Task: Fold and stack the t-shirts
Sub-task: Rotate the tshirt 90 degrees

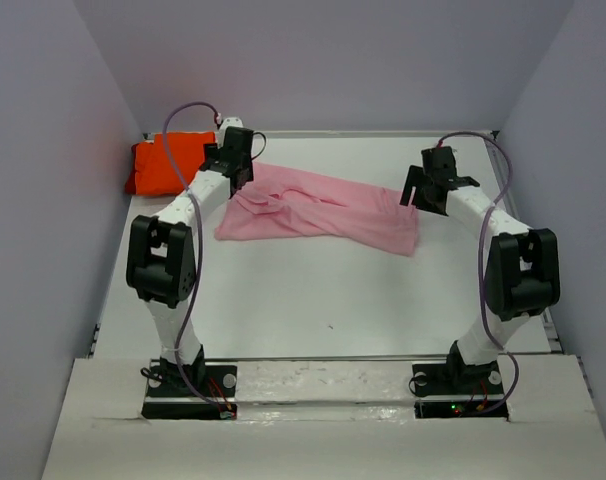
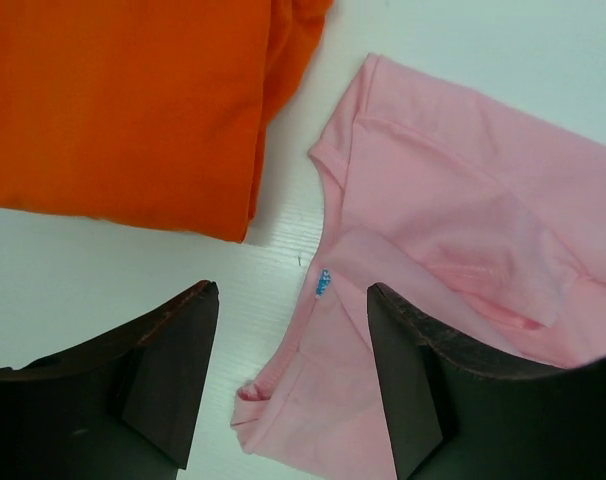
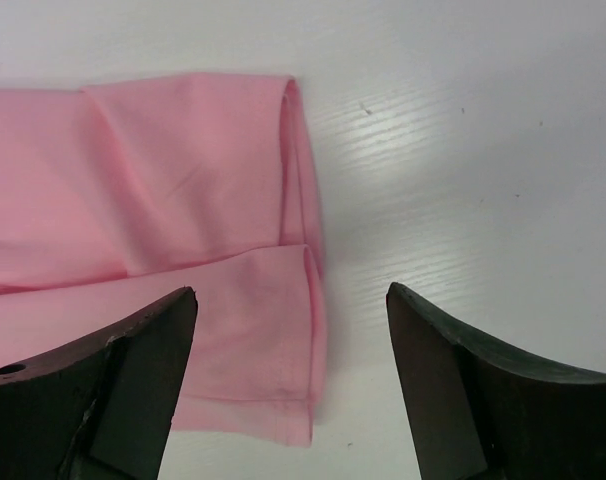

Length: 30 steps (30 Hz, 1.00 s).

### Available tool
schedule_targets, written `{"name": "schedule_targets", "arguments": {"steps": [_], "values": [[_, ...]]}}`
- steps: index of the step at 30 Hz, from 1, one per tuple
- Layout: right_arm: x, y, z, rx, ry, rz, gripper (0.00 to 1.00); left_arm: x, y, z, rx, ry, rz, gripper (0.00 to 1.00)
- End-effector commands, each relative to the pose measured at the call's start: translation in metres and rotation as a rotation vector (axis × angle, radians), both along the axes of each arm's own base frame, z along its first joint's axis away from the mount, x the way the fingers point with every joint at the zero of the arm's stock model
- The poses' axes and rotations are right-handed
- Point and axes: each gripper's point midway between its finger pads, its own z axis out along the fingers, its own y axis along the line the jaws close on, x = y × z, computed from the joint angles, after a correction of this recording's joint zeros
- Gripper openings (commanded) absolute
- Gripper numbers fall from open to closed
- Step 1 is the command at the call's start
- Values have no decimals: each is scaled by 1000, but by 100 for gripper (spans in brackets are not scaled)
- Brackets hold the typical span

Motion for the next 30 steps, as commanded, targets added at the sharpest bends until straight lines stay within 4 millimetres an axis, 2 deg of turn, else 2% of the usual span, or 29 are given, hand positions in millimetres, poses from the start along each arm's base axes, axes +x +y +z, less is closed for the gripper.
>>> {"name": "schedule_targets", "arguments": {"steps": [1,3,5,6,7,8,9,12,18,24,26,30], "values": [[14,23,45,96,-134,97,82,-8,-12,81,-82,-186,-35,72],[15,30,47,126,-136,124,82,-19,-22,82,-124,-176,-73,72],[18,47,47,177,-135,183,82,-27,-32,77,-174,-164,-97,72],[20,50,46,191,-130,188,82,-33,-36,66,-193,-141,-110,72],[23,56,47,214,-135,207,81,-38,-41,66,-220,-144,-118,72],[26,61,38,235,-114,221,81,-40,-46,60,-235,-131,-131,71],[27,67,36,263,-104,238,81,-46,-50,49,-251,-101,-141,71],[36,82,30,309,-98,268,80,-54,-57,33,-259,-69,-150,70],[45,97,12,378,-61,295,79,-60,-68,26,-284,-53,-168,69],[43,105,-8,424,-24,302,79,-71,-83,28,-311,-20,-198,69],[42,106,-16,426,-7,298,79,-74,-91,21,-324,0,-213,69],[42,106,-23,429,8,289,79,-77,-99,-12,-339,81,-212,68]]}}
